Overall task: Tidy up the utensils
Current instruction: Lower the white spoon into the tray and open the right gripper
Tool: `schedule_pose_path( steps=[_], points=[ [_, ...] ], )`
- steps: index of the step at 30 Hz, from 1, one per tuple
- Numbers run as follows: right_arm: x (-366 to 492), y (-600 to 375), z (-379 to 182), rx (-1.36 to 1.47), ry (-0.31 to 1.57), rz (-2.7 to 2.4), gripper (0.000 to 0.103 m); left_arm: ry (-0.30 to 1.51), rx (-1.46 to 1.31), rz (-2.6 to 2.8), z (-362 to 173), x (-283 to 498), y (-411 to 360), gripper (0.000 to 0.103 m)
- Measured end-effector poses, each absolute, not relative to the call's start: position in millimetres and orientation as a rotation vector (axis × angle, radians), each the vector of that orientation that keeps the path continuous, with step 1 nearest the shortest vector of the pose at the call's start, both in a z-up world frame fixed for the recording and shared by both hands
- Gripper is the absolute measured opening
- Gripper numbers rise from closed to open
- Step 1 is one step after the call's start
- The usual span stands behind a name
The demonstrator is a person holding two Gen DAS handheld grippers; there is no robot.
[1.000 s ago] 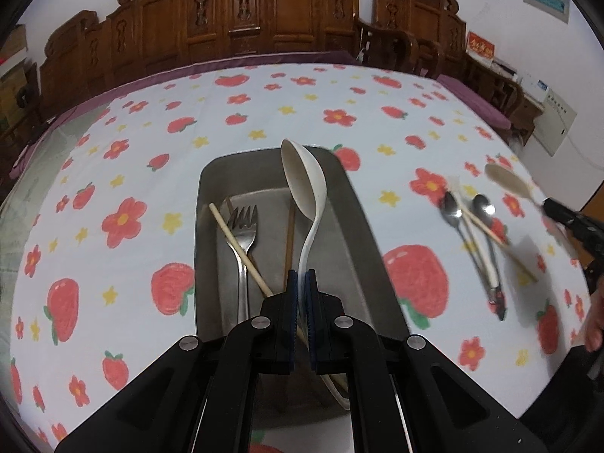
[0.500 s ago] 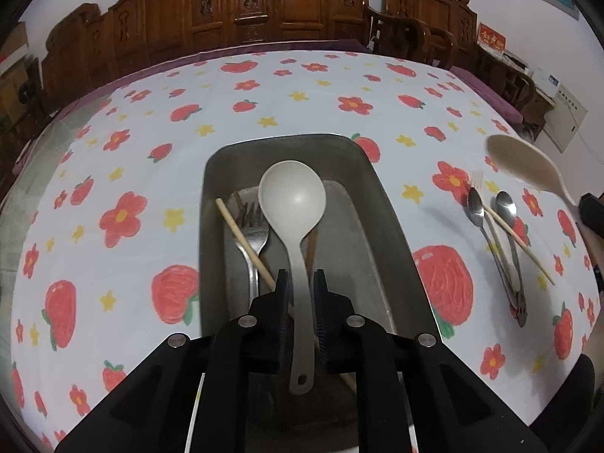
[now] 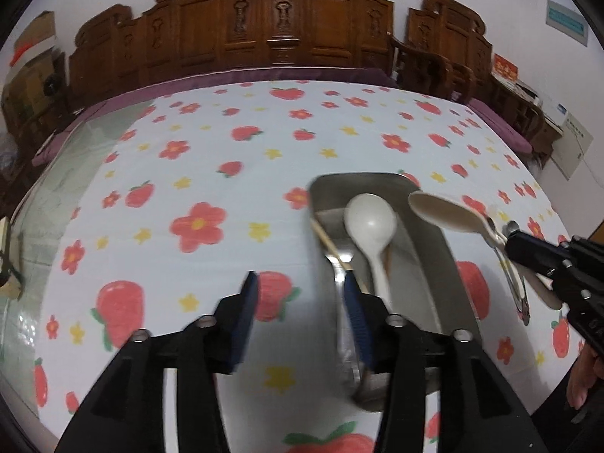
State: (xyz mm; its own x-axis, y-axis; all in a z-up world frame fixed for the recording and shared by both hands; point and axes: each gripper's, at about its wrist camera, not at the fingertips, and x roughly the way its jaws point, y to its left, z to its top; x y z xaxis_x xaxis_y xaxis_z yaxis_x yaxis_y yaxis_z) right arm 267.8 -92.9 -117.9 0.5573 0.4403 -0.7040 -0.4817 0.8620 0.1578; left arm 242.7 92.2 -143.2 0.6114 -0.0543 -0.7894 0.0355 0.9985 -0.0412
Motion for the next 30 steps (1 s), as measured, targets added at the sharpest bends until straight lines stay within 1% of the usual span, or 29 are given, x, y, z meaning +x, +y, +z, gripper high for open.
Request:
schedule_pose_path(
  steps=[1, 2, 4, 6, 13, 21, 26, 27, 30],
  points=[
    [270.7, -87.5, -120.2, -0.054, 0.822, 0.546, 0.004, 0.903, -0.023, -0.041, -140.8, 241.7, 98.2, 0.059],
    [274.5, -81.1, -123.5, -0.053, 0.833, 0.547, 0.004, 0.895, -0.025, -0.036, -138.1, 240.7, 103.6, 0.060],
    [283.2, -69.0, -130.9, -0.047, 0.856, 0.544, 0.004, 0.887, -0.031, -0.032, -133.9, 239.7, 111.8, 0.066],
    [289.0, -61.2, -137.5, -0.043, 0.875, 0.538, 0.004, 0.872, -0.034, -0.021, -128.4, 238.0, 119.9, 0.070],
    [307.4, -33.8, -154.8, -0.044, 0.919, 0.488, 0.004, 0.851, -0.039, -0.015, -116.9, 234.1, 132.1, 0.071],
    [325.5, -35.7, -168.9, 0.029, 0.959, 0.441, 0.004, 0.845, -0.036, -0.028, -112.0, 230.6, 132.2, 0.071],
    [326.2, -30.6, -177.7, 0.070, 1.021, 0.530, 0.005, 0.843, -0.027, -0.032, -110.0, 229.4, 129.1, 0.071],
    [324.3, -28.6, -178.3, 0.062, 1.024, 0.539, 0.007, 0.842, -0.026, -0.033, -109.6, 229.0, 128.6, 0.071],
    [319.1, -26.5, -176.5, 0.078, 1.027, 0.579, 0.007, 0.837, -0.027, -0.039, -108.4, 227.3, 125.7, 0.071]
  ],
)
